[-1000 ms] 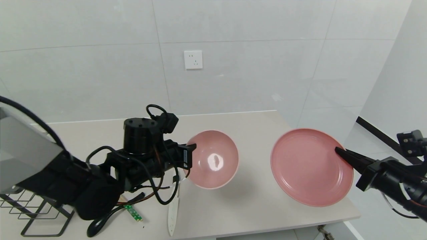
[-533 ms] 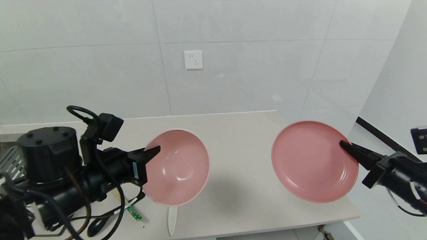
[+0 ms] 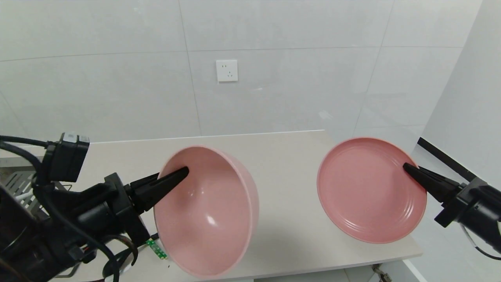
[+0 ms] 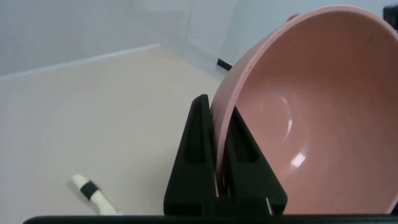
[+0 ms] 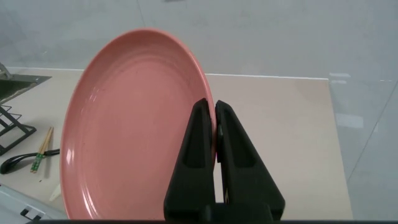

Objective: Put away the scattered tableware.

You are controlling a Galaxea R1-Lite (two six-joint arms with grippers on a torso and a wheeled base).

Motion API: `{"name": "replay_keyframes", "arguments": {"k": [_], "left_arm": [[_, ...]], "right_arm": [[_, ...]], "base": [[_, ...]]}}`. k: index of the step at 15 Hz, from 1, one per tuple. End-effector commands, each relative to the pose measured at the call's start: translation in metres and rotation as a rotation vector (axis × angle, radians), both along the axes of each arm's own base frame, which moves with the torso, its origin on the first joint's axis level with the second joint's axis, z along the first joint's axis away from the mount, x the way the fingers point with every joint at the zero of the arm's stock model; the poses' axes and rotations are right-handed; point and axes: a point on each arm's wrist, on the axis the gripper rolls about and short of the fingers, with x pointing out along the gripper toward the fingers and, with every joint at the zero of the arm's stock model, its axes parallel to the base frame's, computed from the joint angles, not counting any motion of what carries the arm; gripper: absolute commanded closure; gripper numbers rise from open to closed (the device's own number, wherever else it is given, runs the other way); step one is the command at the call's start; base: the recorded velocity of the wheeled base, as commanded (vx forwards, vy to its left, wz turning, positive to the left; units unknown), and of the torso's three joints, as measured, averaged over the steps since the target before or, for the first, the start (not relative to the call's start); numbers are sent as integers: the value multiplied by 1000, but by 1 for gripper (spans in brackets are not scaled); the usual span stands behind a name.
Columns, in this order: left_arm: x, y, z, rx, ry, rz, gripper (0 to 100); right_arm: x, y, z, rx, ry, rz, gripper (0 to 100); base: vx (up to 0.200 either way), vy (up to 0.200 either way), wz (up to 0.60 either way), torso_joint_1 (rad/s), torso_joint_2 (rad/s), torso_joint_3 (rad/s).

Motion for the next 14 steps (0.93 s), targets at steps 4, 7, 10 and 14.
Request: {"name": "replay_keyframes", "arguments": {"k": [4,7,10,14], "left_arm": [[-20,13,-29,53,82,0,100],[-25,20,-40,73,149,168,100],[-24,20,-51,148,221,322,100],[-38,32,-33,78,116,344,100]], "right_arm": [[-1,1,1,34,10,-2,100],[-1,0,1,35,11,-4,100],[0,0,1,36,14,-7,100],[-1,1,0,10,4,-3,100]], "base": [[0,0,0,0,0,0],[0,0,0,0,0,0],[0,0,0,0,0,0],[0,0,0,0,0,0]]}}
